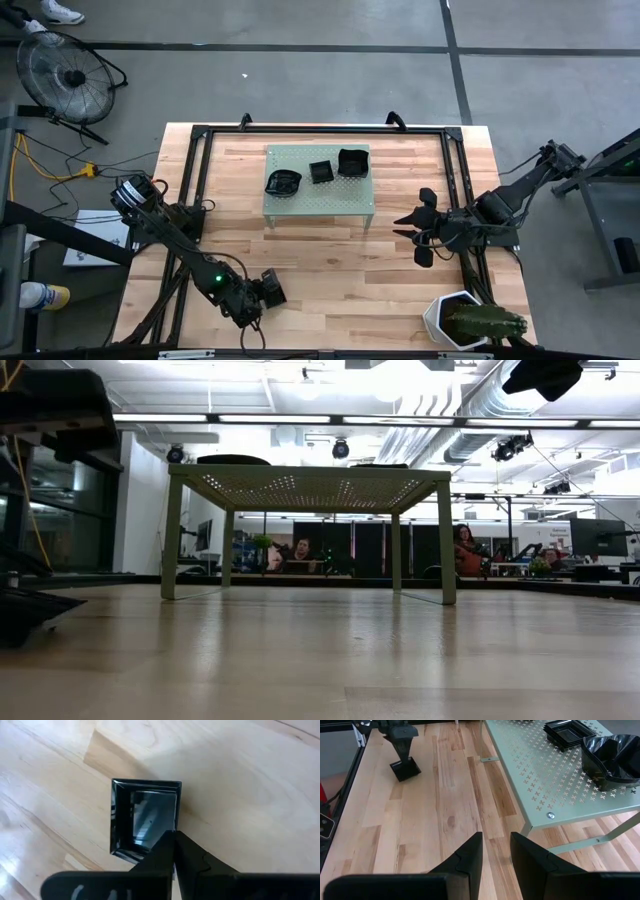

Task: Pick & Place Mini shaped plates
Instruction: Stack the square plate on top of the other square plates on the shelf

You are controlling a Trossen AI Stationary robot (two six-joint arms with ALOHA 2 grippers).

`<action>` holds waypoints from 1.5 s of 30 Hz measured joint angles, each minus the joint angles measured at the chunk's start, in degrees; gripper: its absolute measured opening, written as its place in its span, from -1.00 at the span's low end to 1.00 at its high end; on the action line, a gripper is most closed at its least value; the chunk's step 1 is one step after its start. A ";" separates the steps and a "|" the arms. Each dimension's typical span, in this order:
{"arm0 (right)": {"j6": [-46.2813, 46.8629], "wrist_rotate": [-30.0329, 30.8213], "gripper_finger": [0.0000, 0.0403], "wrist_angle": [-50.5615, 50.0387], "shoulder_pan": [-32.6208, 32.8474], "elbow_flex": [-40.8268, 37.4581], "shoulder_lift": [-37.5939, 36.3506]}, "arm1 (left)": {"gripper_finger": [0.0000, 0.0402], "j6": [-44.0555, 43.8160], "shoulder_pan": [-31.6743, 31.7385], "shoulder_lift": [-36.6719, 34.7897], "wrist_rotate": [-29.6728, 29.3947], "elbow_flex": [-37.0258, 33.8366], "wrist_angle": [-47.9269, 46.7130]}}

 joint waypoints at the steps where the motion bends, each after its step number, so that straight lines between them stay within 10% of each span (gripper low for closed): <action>1: -0.02 0.00 -0.53 0.00 0.00 0.00 -0.02 | -0.99 -0.02 0.00 0.00 0.00 0.33 -0.46; 18: -0.13 0.15 -0.53 0.02 0.00 0.00 0.00 | -1.00 3.08 0.00 0.00 -5.74 12.18 -10.61; 45: -0.11 0.04 -0.53 0.00 -0.01 0.02 0.00 | -1.00 5.50 2.30 -0.18 -30.44 19.78 -17.46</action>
